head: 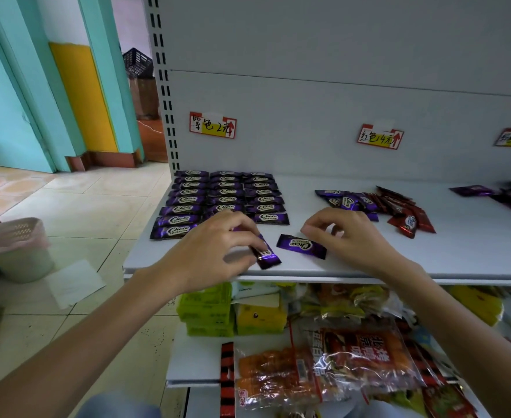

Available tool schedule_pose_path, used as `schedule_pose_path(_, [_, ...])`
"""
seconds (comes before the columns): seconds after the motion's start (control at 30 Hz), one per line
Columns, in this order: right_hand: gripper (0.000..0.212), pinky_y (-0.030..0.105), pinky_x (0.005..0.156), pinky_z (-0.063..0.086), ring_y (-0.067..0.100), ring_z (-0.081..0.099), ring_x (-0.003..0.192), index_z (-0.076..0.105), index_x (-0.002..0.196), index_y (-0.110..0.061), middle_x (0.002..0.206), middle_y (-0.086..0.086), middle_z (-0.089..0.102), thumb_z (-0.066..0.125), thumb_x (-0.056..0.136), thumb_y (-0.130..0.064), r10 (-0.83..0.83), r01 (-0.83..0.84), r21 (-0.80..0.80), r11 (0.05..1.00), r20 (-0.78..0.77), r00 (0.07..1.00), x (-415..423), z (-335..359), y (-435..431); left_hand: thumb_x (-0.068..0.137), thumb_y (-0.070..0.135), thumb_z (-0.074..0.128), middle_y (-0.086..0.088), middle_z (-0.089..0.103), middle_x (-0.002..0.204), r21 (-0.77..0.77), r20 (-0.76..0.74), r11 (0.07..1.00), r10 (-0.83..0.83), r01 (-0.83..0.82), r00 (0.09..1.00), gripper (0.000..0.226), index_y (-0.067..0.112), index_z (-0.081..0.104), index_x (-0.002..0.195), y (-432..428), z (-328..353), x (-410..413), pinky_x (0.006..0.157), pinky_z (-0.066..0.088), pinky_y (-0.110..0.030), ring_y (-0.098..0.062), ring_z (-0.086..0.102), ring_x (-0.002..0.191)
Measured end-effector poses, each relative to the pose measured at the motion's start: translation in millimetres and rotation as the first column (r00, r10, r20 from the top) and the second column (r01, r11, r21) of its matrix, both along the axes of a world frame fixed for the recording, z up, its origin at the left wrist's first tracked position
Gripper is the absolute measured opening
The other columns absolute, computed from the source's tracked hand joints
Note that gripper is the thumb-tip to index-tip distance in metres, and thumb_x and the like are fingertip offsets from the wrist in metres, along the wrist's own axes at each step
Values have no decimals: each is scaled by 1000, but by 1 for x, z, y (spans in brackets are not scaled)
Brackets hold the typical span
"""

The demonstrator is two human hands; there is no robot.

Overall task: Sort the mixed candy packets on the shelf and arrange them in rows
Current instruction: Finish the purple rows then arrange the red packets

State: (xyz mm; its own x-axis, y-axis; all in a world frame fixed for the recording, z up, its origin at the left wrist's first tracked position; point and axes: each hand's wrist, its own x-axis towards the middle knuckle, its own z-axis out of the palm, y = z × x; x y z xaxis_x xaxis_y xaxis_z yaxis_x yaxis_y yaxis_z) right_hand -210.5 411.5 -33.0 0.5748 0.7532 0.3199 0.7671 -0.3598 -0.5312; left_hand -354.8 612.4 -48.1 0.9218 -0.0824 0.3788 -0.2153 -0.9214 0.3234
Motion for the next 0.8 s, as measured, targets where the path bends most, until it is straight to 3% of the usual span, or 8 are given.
schedule_pose_path(0.13, [19, 8, 65, 41, -1, 56, 79, 67, 94, -26, 83, -12, 64, 71, 77, -35, 38, -35, -67, 997, 40, 998, -2, 0, -2, 80, 52, 42, 14, 63, 101, -8, -6, 1000, 4, -4, 1000, 45, 24, 71, 99, -2, 3, 4, 85, 48, -30, -1, 54, 95])
schedule_pose_path(0.3, [19, 8, 65, 42, 2, 56, 71, 65, 93, -29, 75, -10, 63, 67, 78, -41, 53, -44, -107, 993, 83, 995, -1, 3, -2, 77, 55, 50, 18, 58, 90, -34, 9, 998, 61, -61, 998, 40, 24, 70, 93, -6, 3, 9, 79, 47, -29, -1, 53, 87])
schedule_pose_path(0.4, [20, 9, 64, 41, 1, 56, 72, 69, 89, -25, 79, -10, 63, 58, 84, -40, 37, -23, -119, 993, 110, 993, -2, 2, -4, 75, 59, 41, 19, 57, 91, -51, 4, 996, 67, -67, 998, 49, 25, 70, 95, -5, 4, 8, 79, 46, -25, 0, 53, 87])
schedule_pose_path(0.5, [14, 8, 65, 38, 0, 54, 78, 71, 91, -24, 87, -15, 59, 58, 86, -24, 83, -71, -115, 991, 98, 992, -2, 3, -8, 75, 53, 38, 15, 60, 92, -2, 27, 997, 75, -75, 997, 49, 24, 71, 99, -3, 3, 8, 79, 45, -26, -3, 54, 87])
schedule_pose_path(0.67, [31, 4, 70, 35, -3, 50, 86, 68, 103, -29, 92, -17, 58, 61, 80, -9, 90, -81, -137, 987, 66, 994, 1, 5, -10, 79, 45, 47, 10, 64, 93, 40, 46, 992, 119, -120, 992, 39, 22, 69, 102, -3, 2, 11, 80, 41, -25, -7, 55, 88])
schedule_pose_path(0.8, [35, 9, 88, 36, -4, 49, 104, 68, 98, -41, 109, -18, 58, 62, 77, -14, 193, -191, -128, 973, -1, 981, -2, 10, -13, 79, 38, 57, 9, 64, 88, 31, 90, 991, 125, -129, 988, 26, 20, 70, 94, 0, 2, 12, 74, 37, -22, -8, 54, 85])
